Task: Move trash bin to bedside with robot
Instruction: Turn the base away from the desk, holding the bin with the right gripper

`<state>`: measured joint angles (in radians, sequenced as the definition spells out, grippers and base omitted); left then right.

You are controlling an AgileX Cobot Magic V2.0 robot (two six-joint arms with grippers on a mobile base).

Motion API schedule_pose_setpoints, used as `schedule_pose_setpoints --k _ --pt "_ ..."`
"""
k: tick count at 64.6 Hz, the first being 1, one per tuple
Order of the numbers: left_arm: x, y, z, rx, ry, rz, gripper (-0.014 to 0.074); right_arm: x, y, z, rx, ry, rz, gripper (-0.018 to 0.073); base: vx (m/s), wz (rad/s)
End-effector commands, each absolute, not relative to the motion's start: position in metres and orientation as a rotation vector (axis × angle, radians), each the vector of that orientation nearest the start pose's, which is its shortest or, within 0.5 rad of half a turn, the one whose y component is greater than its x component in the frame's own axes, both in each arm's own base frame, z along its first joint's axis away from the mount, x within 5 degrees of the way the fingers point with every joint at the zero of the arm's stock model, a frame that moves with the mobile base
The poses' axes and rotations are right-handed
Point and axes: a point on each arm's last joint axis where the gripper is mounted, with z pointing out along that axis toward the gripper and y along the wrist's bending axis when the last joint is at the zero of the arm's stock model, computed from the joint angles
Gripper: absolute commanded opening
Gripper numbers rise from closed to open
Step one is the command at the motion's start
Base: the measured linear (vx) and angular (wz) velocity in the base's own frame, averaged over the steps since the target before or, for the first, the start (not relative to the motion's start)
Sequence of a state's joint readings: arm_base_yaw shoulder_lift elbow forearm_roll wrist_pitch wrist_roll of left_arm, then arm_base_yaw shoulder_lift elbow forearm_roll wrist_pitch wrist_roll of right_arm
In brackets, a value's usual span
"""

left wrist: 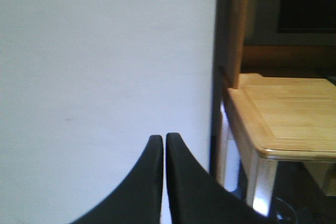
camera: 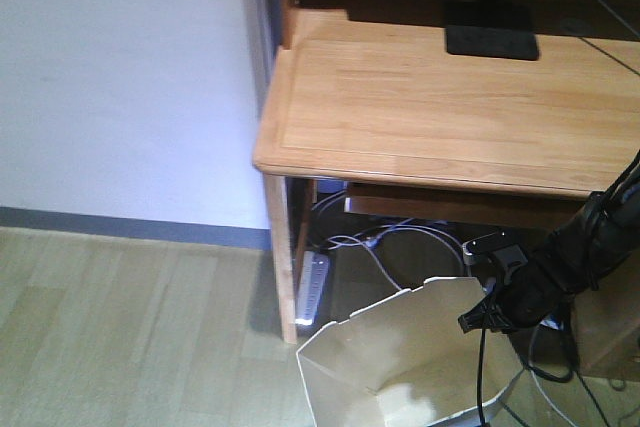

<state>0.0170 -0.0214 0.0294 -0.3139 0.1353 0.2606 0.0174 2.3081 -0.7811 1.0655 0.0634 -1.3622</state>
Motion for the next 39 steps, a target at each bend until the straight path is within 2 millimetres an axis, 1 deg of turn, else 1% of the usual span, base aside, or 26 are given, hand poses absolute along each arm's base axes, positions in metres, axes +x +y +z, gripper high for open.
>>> schedule_pose_setpoints --k 1,15,39 --pt "0.0563 -0.0010 0.1929 -0.045 1.559 -0.056 -0.0006 0.2926 0.0134 -0.0094 -0.469 2.935 0.116 -0.0003 -0.08 0.40" --pt "0.0563 -0.0010 0.1929 -0.045 1.559 -0.056 -0.0006 0.2926 0.0134 -0.0094 -0.469 2.935 0.116 -0.0003 -0.05 0.47" --pt "0.0563 -0.0010 0.1929 -0.045 1.559 -0.056 -0.0006 0.2927 0.0133 -0.0094 -0.469 2.935 0.114 -0.0003 -0.01 0.57"
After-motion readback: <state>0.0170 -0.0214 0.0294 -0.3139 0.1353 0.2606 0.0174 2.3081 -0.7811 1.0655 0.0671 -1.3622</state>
